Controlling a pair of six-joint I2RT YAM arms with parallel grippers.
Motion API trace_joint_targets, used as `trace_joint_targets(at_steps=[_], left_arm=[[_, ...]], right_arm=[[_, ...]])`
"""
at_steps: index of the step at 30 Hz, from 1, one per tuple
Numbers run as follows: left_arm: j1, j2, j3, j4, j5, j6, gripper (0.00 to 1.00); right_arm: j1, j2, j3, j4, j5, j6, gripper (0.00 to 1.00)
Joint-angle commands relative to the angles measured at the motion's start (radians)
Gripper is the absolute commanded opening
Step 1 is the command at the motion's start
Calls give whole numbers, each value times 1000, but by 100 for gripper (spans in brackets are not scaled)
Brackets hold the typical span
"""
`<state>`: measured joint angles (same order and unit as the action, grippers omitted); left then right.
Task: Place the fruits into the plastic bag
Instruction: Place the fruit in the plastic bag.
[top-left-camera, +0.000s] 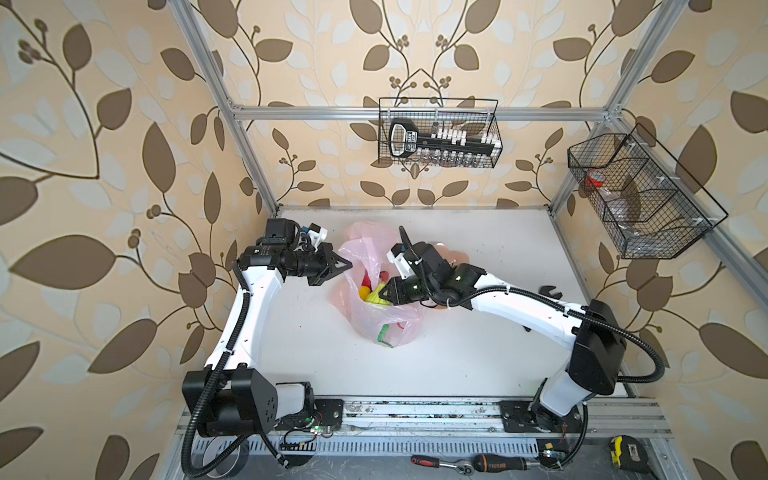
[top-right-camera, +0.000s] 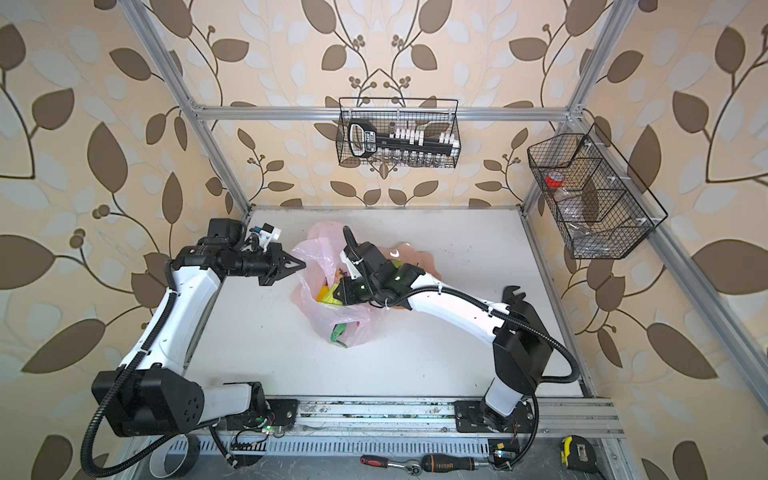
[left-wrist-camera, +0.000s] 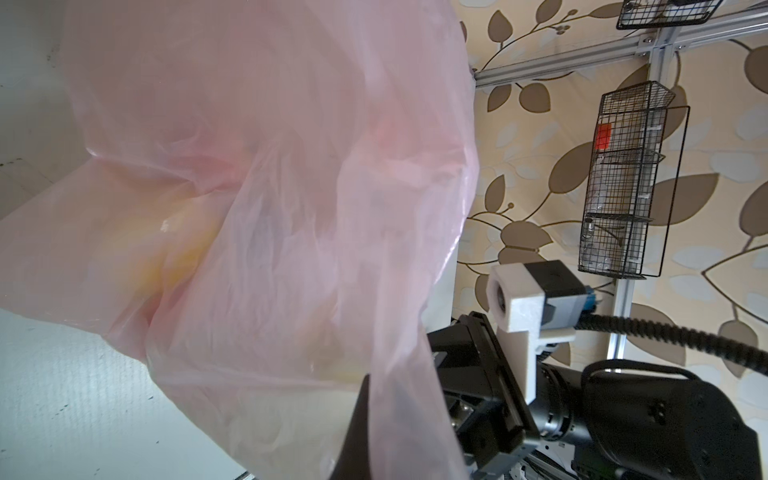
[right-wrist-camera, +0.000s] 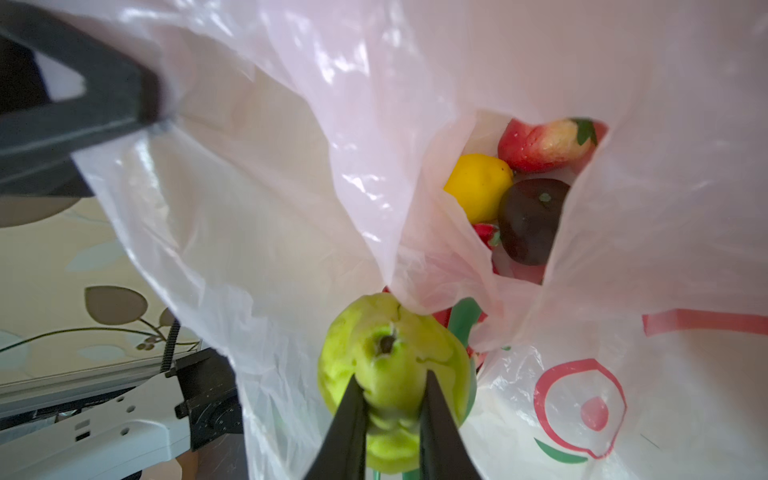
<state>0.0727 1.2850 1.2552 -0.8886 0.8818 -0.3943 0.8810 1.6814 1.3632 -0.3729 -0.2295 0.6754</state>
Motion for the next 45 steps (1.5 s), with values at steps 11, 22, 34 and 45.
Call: trace_joint_targets(at_steps=[11,22,34,45], left_arm=[[-25,-10,23,31,37,-18,0],[-24,-10,19,43,29,-23,0],[-25,-4,11,65,18,-32,0],[-24,-4,17,65,0,-32,0]], right_arm=[[-15,234,182,62,39,34,0],[-8,312,233,83,7,109,9],[-7,302,162,213,-114,274,20],[-9,310,159,207,-150,297,58]])
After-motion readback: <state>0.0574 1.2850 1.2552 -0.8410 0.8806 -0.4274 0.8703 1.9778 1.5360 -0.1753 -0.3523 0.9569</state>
